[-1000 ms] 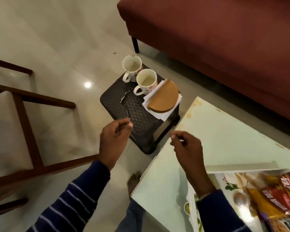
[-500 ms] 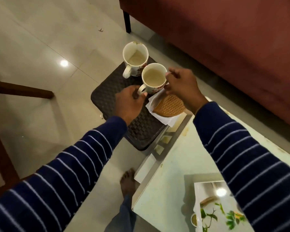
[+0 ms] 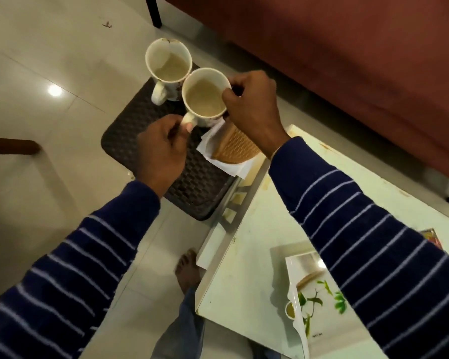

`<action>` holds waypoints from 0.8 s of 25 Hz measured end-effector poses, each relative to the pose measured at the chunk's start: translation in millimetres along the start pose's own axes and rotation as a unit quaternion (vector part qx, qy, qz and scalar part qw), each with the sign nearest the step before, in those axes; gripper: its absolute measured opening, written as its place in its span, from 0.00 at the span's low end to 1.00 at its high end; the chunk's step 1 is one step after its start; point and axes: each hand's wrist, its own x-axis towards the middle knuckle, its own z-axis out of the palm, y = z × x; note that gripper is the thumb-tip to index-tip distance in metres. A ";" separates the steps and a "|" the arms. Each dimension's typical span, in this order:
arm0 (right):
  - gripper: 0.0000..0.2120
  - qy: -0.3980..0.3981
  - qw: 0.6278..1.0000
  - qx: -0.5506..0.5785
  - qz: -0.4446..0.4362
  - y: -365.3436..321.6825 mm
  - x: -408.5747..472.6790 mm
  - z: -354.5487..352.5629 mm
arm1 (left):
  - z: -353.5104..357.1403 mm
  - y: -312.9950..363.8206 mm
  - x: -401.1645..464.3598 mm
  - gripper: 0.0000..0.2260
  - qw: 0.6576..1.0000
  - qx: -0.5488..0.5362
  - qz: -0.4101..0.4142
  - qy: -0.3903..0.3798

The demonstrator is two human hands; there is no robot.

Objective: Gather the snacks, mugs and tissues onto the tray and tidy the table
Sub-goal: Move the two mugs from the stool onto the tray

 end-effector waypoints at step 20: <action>0.13 0.094 0.941 0.088 0.312 199.9 -341.6 -134.1 | 142.4 65.2 -299.6 0.09 0.964 -0.074 0.068 -0.246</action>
